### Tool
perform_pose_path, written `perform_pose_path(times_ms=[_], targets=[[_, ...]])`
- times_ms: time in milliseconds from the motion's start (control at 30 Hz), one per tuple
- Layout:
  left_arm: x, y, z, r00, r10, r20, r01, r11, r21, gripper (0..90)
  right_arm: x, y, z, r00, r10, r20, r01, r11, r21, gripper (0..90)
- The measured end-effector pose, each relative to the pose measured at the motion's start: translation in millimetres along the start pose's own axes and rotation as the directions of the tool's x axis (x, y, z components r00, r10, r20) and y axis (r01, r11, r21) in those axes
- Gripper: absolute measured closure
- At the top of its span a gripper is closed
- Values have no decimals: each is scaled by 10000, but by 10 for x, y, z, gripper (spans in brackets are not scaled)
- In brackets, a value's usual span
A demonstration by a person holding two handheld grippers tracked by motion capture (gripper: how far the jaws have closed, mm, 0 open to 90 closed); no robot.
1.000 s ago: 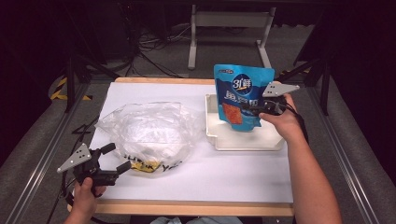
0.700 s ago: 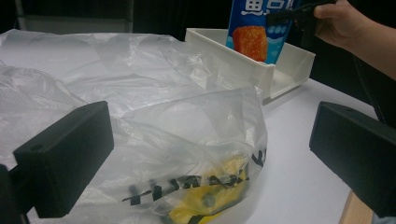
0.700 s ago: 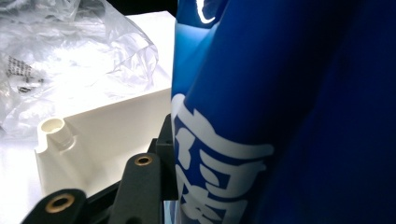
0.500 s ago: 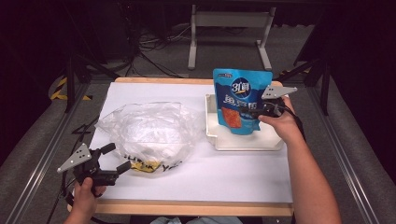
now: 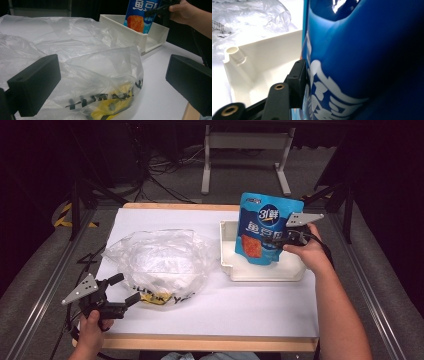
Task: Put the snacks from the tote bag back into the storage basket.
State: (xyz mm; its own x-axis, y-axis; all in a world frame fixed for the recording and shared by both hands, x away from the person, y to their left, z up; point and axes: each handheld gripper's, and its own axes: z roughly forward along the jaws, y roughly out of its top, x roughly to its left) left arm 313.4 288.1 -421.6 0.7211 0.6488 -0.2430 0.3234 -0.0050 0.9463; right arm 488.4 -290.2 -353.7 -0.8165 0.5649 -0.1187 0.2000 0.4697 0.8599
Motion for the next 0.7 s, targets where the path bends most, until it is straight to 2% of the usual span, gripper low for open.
perform_pose_path(times_ms=[67, 233, 333, 533, 700], targets=[[1, 0, 0, 10000, -19, 1, 19, 10000, -11, 4, -27, -36, -42, 10000, 64, 51, -65, 10000, 51, 432], [-4, 1, 7, 10000, -14, 17, 14, 10000, -7, 4, -43, -77, -81, 9998, 125, 176, -127, 9998, 124, 395], [-4, 0, 4, 10000, -19, 24, 19, 10000, -31, 4, -59, -110, -102, 9996, 111, 271, -118, 9996, 261, 381], [0, -3, 5, 10000, -42, 31, 42, 10000, 14, 4, -106, -171, -164, 9964, 267, 805, -306, 9984, 468, 352], [2, -4, 8, 10000, -36, 22, 36, 10000, 17, 4, -85, -176, -185, 9964, 343, 778, -375, 9984, 412, 333]])
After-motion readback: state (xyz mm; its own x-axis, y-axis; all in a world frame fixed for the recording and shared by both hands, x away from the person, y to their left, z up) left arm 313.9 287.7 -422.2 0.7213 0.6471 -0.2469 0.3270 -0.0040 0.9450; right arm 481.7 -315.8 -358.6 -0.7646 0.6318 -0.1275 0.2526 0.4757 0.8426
